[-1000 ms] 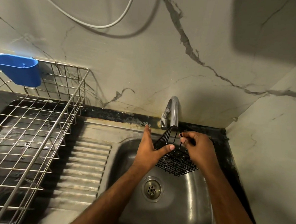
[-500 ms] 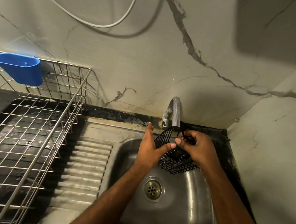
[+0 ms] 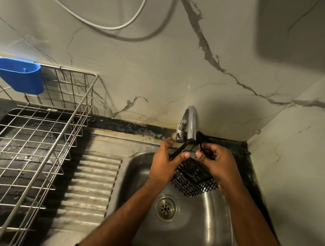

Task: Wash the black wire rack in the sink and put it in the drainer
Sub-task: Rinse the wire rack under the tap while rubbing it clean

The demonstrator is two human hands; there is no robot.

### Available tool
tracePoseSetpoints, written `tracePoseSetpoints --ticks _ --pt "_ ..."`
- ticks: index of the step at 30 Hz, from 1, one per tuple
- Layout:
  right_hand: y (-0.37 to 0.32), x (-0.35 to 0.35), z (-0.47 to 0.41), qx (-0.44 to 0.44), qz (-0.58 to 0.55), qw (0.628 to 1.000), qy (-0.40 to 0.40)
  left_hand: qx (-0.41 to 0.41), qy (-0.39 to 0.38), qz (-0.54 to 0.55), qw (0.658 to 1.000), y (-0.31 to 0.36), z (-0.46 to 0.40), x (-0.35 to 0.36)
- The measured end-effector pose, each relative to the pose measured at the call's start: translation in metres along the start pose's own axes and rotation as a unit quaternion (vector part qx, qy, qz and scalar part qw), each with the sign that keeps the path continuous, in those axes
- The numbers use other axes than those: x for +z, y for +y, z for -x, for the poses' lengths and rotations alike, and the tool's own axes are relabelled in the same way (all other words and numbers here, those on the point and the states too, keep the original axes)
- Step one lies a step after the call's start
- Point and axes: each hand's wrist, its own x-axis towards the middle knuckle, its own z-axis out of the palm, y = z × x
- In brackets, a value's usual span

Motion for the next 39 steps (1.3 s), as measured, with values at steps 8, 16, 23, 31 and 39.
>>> tracePoseSetpoints --ticks 8,16,23,31,39 --pt "-0.007 0.006 -0.001 0.034 -0.073 0.997 0.006 -0.003 0.047 -0.036 0.998 0.004 -0.009 0.002" --pt "-0.002 -0.004 0.003 0.054 -0.079 0.995 0.024 0.026 -0.002 -0.043 0.999 0.002 -0.013 0.006" --pt "-0.004 -0.011 0.01 0.071 -0.119 0.99 0.031 0.032 -0.071 -0.013 0.997 -0.002 -0.007 0.015" --pt "0.014 -0.018 0.028 0.14 -0.22 0.963 0.066 -0.078 0.017 0.025 0.997 -0.019 0.016 -0.006" --pt "0.045 -0.018 0.025 0.241 -0.318 0.912 0.097 -0.222 0.03 0.127 0.966 -0.039 0.01 -0.031"
